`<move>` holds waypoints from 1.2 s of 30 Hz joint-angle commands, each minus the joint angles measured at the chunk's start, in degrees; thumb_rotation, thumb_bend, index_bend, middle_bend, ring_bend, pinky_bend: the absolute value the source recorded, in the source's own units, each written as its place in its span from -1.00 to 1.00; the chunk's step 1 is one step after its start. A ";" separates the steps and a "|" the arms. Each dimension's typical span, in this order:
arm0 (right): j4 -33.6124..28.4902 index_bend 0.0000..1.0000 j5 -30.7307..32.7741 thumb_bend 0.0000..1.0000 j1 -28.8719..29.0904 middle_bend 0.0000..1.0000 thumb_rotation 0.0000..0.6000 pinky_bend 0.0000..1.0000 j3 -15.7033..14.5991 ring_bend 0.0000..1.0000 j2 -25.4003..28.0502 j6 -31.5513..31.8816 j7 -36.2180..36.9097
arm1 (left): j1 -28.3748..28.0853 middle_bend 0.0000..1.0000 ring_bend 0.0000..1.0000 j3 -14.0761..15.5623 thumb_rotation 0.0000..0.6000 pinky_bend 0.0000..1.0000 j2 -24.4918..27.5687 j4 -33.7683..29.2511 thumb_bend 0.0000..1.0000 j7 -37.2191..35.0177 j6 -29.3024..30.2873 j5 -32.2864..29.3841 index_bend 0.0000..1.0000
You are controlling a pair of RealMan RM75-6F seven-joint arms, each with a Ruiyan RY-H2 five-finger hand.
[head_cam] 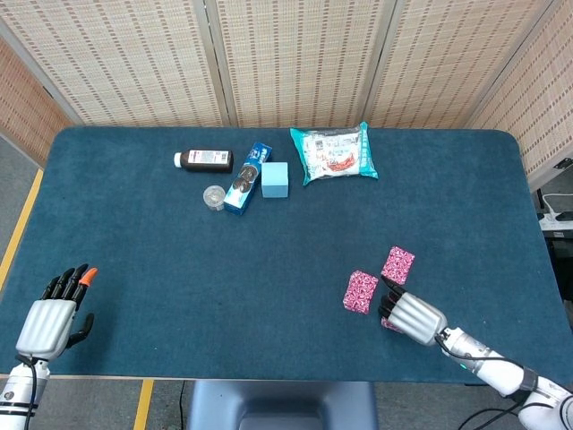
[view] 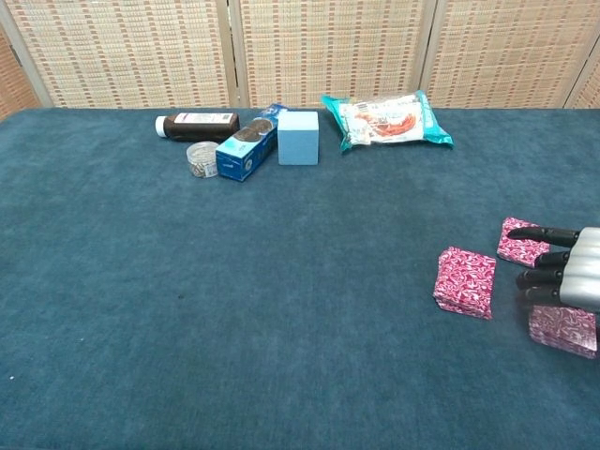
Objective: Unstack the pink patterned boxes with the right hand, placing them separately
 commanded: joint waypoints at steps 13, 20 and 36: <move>-6.40 -1.00 0.41 -0.54 -2.15 -0.69 1.00 -1.00 0.79 -0.83 3.83 0.75 -3.41 | 0.09 -1.00 -0.97 -0.15 1.00 -0.71 -0.27 -0.17 -0.07 0.99 0.21 -0.38 -1.00; -9.42 -1.00 -0.12 -0.54 -4.89 -0.69 1.00 -1.00 1.87 -0.84 6.51 7.59 -1.43 | 0.36 -1.00 -0.97 -0.15 1.00 -0.71 -0.06 -0.35 -0.07 0.65 0.83 -0.07 -1.00; -25.84 -1.00 19.18 -0.54 -23.34 -1.00 1.00 -1.00 9.88 -1.00 10.65 27.51 4.70 | 1.54 -1.00 -1.00 -0.03 1.00 -0.74 -2.62 5.36 -0.06 -5.67 8.99 8.84 -1.00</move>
